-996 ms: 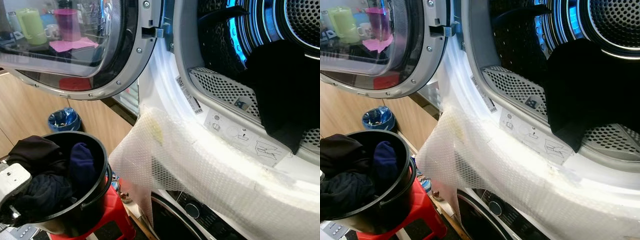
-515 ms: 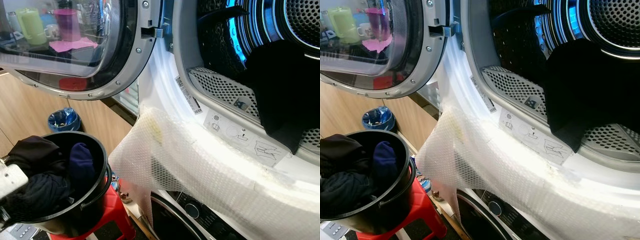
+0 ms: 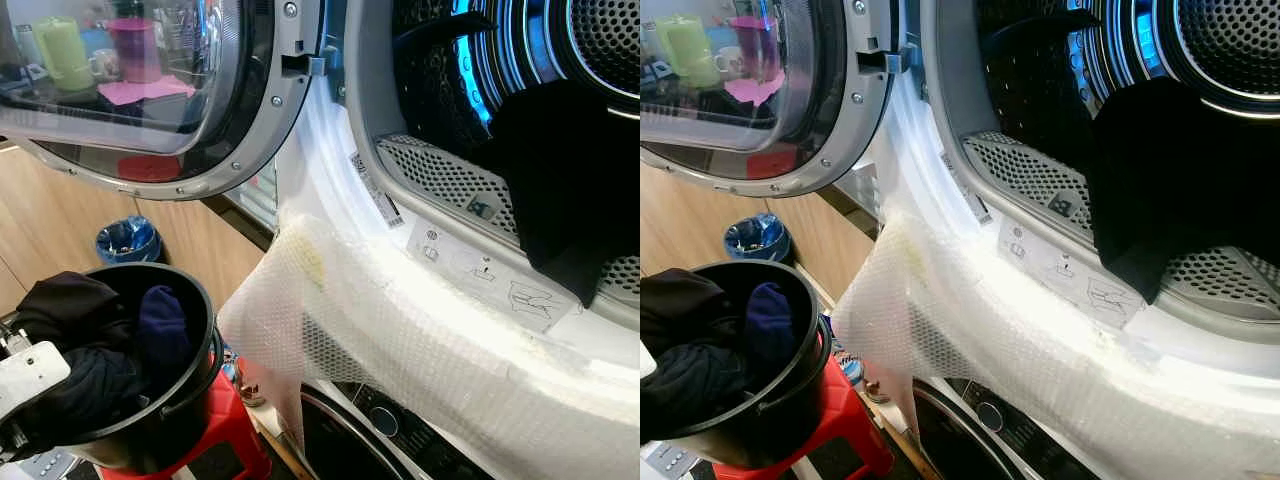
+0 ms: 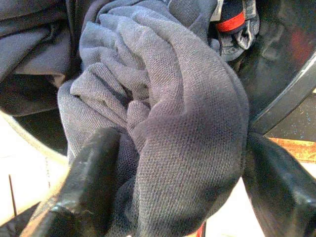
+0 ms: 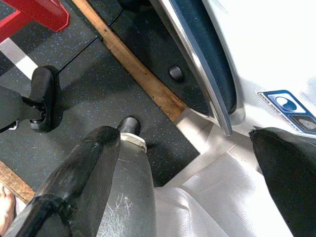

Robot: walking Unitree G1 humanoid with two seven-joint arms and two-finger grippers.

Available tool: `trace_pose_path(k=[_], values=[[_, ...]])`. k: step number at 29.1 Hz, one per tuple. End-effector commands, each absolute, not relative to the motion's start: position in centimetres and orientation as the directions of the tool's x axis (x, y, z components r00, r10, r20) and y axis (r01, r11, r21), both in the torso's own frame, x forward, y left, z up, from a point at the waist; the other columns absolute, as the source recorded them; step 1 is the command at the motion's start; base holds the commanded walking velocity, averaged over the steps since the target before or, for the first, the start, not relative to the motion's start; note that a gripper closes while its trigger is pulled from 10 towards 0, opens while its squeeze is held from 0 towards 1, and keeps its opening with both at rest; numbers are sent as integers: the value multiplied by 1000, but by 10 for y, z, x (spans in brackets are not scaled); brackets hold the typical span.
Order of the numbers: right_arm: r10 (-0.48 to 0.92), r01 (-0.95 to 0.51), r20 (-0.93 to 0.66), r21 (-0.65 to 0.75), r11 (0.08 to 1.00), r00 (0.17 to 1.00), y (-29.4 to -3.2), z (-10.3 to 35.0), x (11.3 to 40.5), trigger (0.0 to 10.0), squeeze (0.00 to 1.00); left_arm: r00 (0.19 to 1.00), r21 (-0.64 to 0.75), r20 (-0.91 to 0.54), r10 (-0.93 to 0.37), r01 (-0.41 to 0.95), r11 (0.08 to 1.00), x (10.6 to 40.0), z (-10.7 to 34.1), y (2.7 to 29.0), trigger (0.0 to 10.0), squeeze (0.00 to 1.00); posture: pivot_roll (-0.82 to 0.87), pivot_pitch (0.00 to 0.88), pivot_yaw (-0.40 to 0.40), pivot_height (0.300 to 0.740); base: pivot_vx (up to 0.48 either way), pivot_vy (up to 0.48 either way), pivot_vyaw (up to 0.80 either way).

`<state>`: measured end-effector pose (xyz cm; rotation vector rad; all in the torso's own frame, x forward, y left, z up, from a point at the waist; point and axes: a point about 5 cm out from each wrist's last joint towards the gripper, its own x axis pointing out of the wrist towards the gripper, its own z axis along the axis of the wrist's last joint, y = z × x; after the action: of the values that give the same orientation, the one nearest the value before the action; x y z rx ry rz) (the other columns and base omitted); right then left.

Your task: Clothes washing

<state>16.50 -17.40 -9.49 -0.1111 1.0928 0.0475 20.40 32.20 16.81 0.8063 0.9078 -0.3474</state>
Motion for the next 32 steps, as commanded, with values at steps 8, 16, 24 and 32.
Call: trace_pose_path(k=[8, 16, 24, 32], values=[[-32, -79, -891, -76, 994, 453, -181, -95, 165, 10000, 0, 551, 443, -833, 59, 599, 668, 203, 155, 320, 0, 0, 474, 118, -121, 740, 0, 0, 0], [-28, -81, -892, -73, 994, 452, -179, -95, 165, 10000, 0, 555, 439, -831, 39, 610, 660, 203, 157, 318, 0, 0, 476, 116, -121, 740, 0, 0, 0], [-24, -90, -892, -72, 993, 452, -179, -94, 165, 10000, 0, 570, 435, -822, 19, 605, 667, 205, 156, 316, 0, 0, 481, 110, -125, 740, 0, 0, 0], [-17, -105, -892, -72, 992, 452, -177, -94, 167, 10000, 0, 584, 439, -812, 10, 600, 668, 207, 156, 314, 0, 0, 497, 90, -129, 740, 0, 0, 0]])
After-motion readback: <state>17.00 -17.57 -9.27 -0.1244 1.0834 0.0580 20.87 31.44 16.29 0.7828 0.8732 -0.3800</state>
